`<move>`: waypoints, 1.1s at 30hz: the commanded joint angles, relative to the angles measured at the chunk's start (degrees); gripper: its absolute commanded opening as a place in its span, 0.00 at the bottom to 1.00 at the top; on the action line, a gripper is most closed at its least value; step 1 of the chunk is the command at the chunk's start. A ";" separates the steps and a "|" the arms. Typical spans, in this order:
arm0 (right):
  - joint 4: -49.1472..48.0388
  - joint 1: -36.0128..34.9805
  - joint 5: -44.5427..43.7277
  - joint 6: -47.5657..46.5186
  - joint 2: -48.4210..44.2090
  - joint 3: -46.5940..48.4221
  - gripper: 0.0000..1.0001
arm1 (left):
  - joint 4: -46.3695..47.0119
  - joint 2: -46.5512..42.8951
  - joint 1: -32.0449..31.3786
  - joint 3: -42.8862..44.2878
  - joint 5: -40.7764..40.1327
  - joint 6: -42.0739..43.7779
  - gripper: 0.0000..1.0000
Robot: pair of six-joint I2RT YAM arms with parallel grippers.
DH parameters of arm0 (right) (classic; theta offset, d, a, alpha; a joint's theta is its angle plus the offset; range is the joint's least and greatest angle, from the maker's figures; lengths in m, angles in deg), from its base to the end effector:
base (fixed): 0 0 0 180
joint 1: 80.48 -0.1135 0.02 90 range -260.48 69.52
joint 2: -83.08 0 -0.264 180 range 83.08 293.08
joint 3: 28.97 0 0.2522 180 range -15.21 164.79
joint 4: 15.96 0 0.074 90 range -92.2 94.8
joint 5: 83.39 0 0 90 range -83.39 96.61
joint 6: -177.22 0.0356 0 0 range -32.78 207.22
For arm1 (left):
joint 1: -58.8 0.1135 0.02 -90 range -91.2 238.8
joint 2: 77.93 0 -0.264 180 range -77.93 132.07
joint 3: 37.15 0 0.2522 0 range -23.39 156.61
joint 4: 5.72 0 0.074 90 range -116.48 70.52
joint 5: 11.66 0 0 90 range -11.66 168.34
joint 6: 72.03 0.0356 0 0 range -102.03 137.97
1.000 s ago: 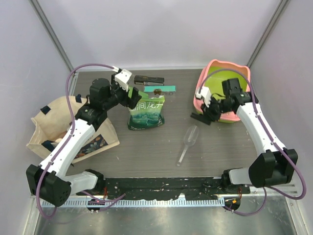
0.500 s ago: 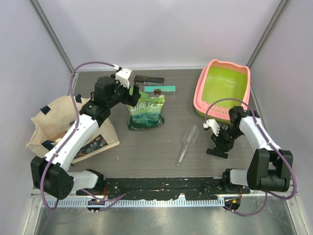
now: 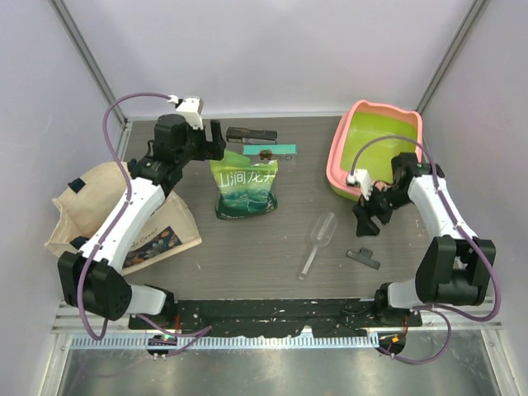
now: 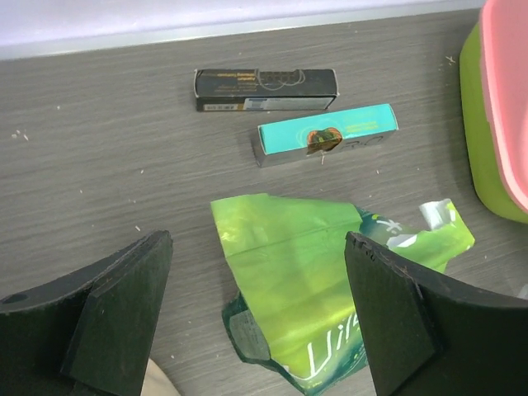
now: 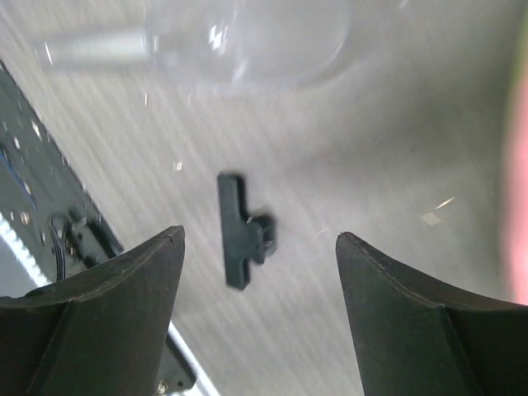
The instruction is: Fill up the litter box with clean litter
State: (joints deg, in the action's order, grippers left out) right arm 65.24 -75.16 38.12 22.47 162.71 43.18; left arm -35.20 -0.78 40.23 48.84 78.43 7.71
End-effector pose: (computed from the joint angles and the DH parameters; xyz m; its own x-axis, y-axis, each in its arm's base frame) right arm 0.2257 -0.0023 0.2360 -0.4853 -0.7292 -0.4824 -0.8717 0.4464 0.2021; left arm 0.2967 -0.0997 0.3710 -0.3858 -0.0583 -0.9208 0.2552 0.9523 -0.1672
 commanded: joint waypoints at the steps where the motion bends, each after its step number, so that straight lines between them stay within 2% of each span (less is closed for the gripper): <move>1: -2.21 -4.51 11.45 10.23 2.53 11.20 0.80 | -2.55 3.09 3.09 4.67 3.67 -5.73 0.89; 5: -12.31 -10.85 13.49 26.82 6.58 19.02 0.80 | -9.65 9.15 5.47 10.12 10.87 -7.23 0.87; 6: -16.94 -11.99 13.93 29.31 8.33 20.08 0.80 | -10.72 11.51 5.99 11.95 14.80 -7.14 0.86; 12: -26.20 -16.75 17.80 41.52 17.03 28.70 0.80 | -19.07 18.65 8.01 17.42 21.42 -10.30 0.81; 15: -31.90 -17.89 18.41 48.98 18.80 29.76 0.80 | -18.47 19.98 9.16 16.99 25.82 -12.50 0.74; 21: -43.86 -18.15 18.15 63.33 22.31 30.20 0.80 | -16.27 19.54 9.51 15.67 36.63 -12.86 0.66; 22: -44.58 -18.33 17.89 64.65 22.93 30.46 0.80 | -16.27 19.62 9.51 15.49 37.42 -12.59 0.64; 23: -45.02 -18.42 17.37 65.45 23.19 31.42 0.80 | -16.18 19.54 9.51 14.79 39.52 -12.24 0.58; 24: -45.03 -18.59 15.88 66.50 23.46 32.04 0.80 | -15.92 19.45 9.51 14.44 40.67 -11.63 0.48; 26: -45.46 -18.86 14.47 69.40 24.16 33.53 0.80 | -14.25 18.93 9.51 13.21 42.43 -11.54 0.40; 27: -45.38 -18.94 13.76 70.45 24.42 34.06 0.80 | -13.37 18.66 9.51 12.77 44.01 -11.45 0.28; 30: -44.86 -18.95 11.91 73.54 25.04 35.47 0.80 | -10.04 16.99 9.43 11.80 46.74 -10.31 0.10; 33: -42.31 -19.12 10.42 74.42 25.74 37.14 0.80 | -3.55 11.83 9.43 9.43 49.28 -8.73 0.04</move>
State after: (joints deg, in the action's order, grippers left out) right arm 23.36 -93.82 51.10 92.22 187.98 76.45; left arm -48.25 19.24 49.65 60.07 120.47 -3.44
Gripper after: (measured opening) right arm 0.800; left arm 0.071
